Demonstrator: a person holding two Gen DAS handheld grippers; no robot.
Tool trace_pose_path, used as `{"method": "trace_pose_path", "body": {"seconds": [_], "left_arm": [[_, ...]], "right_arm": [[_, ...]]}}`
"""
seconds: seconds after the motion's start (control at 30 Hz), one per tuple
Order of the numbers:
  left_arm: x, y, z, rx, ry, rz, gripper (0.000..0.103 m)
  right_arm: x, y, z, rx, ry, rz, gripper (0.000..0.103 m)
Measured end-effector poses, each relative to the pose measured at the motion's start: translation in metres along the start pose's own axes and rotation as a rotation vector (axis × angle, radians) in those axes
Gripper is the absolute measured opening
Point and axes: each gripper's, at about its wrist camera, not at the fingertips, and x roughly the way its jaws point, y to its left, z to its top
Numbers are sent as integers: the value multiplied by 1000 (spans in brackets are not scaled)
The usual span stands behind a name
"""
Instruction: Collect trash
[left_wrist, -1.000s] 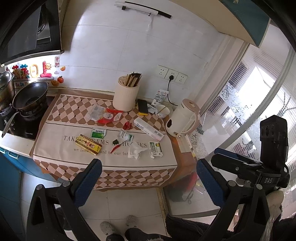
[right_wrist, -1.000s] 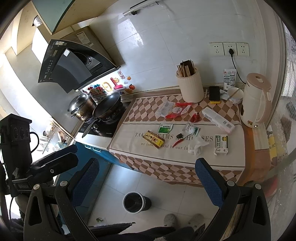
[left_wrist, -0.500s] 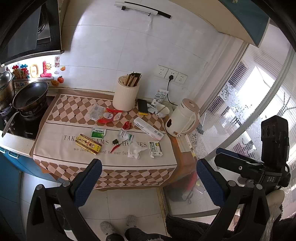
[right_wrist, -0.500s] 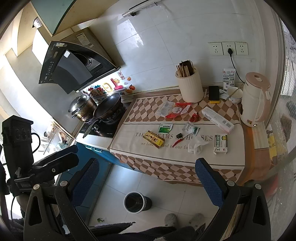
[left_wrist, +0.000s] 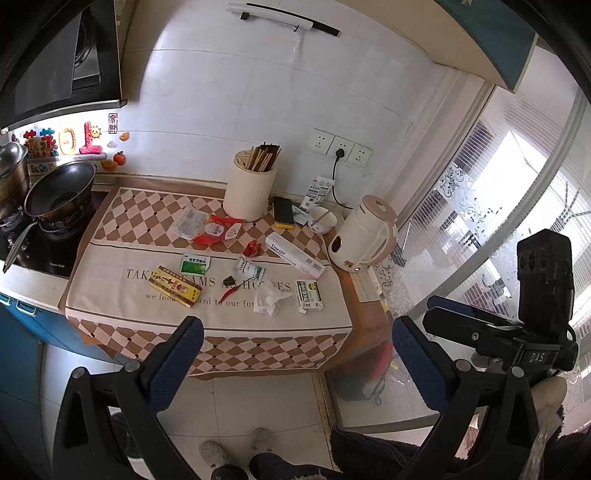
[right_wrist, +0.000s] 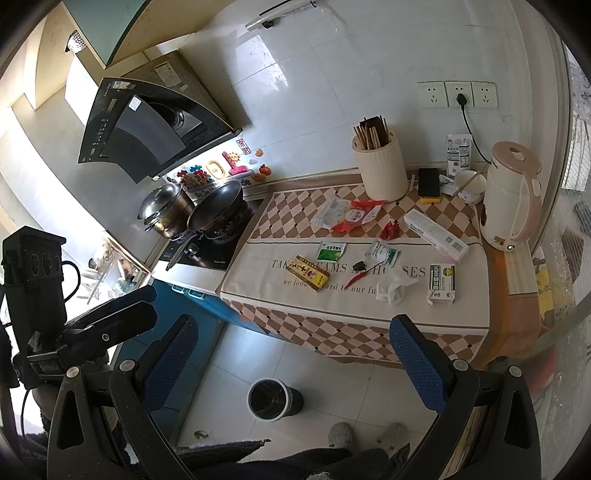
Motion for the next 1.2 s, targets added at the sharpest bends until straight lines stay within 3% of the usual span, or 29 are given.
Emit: {"method": "trace_pose_path", "body": {"seconds": [0.93, 0.97, 1.03, 1.13, 1.2], "left_arm": [[-3, 1, 2, 7, 2, -5, 103], [-3, 3, 2, 11, -3, 17, 103], [0, 5, 4, 37, -21, 134, 103], [21, 11, 8, 97, -48, 435, 103], [34, 18, 11, 116, -55, 519, 103]], "right_arm": [[5, 8, -1, 9, 15, 9, 103], [5, 9, -2, 9, 14, 9, 103], [6, 8, -1, 16, 9, 6, 103], [15, 11, 2, 50, -21, -37, 103], [22, 11, 4, 70, -52, -113, 103]]}}
